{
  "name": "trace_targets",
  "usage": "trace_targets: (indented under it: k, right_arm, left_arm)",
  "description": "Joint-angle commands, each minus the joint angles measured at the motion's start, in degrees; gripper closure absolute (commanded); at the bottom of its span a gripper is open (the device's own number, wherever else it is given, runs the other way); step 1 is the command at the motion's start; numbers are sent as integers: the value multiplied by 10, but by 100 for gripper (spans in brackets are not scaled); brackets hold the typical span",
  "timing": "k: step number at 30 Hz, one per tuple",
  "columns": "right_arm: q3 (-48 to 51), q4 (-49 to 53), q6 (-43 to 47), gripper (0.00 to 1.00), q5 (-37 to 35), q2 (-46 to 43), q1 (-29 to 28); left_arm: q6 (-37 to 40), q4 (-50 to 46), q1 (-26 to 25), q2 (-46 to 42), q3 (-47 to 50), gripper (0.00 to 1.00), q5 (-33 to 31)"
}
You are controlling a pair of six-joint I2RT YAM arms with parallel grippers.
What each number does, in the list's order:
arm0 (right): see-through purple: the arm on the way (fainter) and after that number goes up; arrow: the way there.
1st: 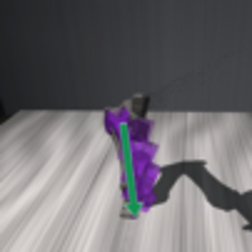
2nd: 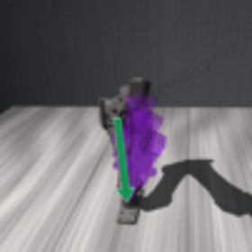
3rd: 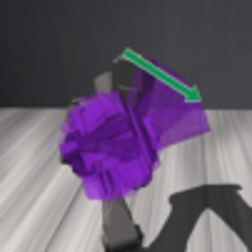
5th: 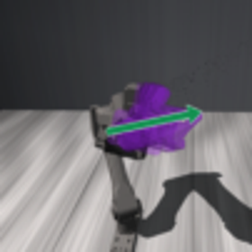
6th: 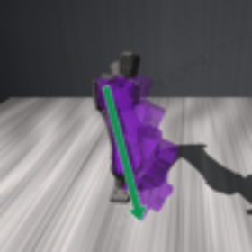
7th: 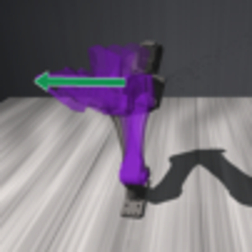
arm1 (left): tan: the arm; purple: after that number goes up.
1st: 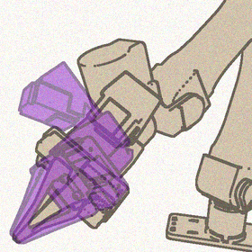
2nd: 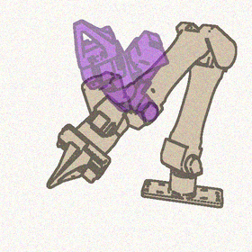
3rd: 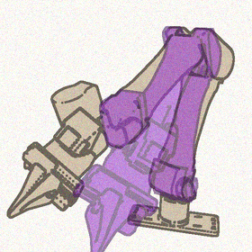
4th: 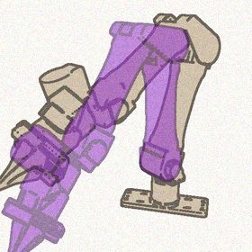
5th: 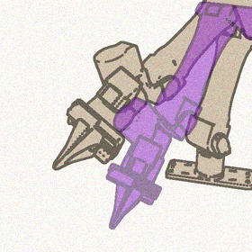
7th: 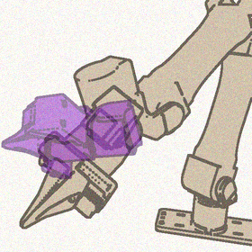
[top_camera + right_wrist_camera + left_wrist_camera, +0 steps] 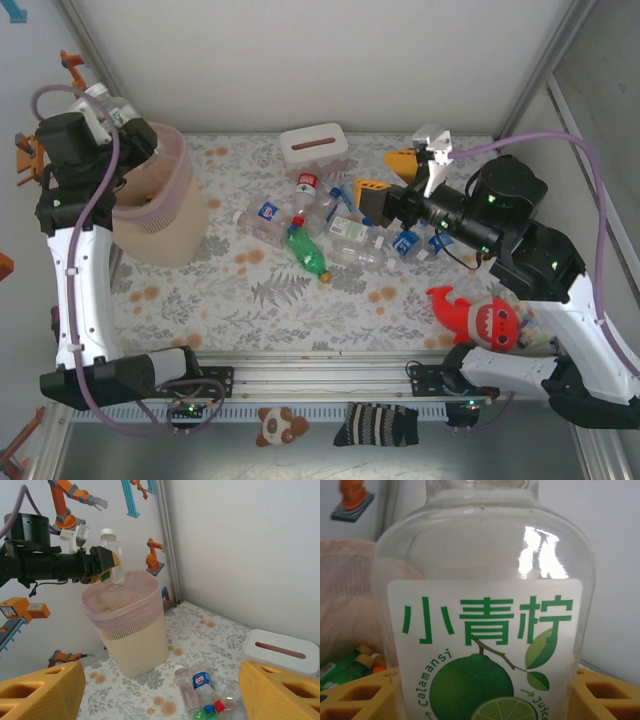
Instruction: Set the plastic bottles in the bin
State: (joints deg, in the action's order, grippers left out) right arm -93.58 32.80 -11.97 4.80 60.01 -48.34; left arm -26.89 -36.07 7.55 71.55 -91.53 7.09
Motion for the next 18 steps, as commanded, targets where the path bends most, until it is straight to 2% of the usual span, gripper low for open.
trace_targets:
  k: [1, 3, 7, 14, 18]
  right_arm:
    - [6, -5, 5, 21, -13, -8, 0]
    - [8, -5, 5, 21, -14, -9, 0]
    - [9, -5, 5, 21, -16, -9, 0]
    - [11, -5, 4, 21, -18, -13, 0]
    - [18, -5, 2, 21, -21, -22, 0]
  left_arm:
    - [-96, -36, 38, 35, -17, 52, 28]
    - [-139, -61, 46, 55, -18, 57, -3]
    - [-208, -132, 49, 101, -33, 59, -58]
    - [-292, -234, 50, 178, -76, 59, -107]
    - [-325, -266, 51, 216, -92, 55, -121]
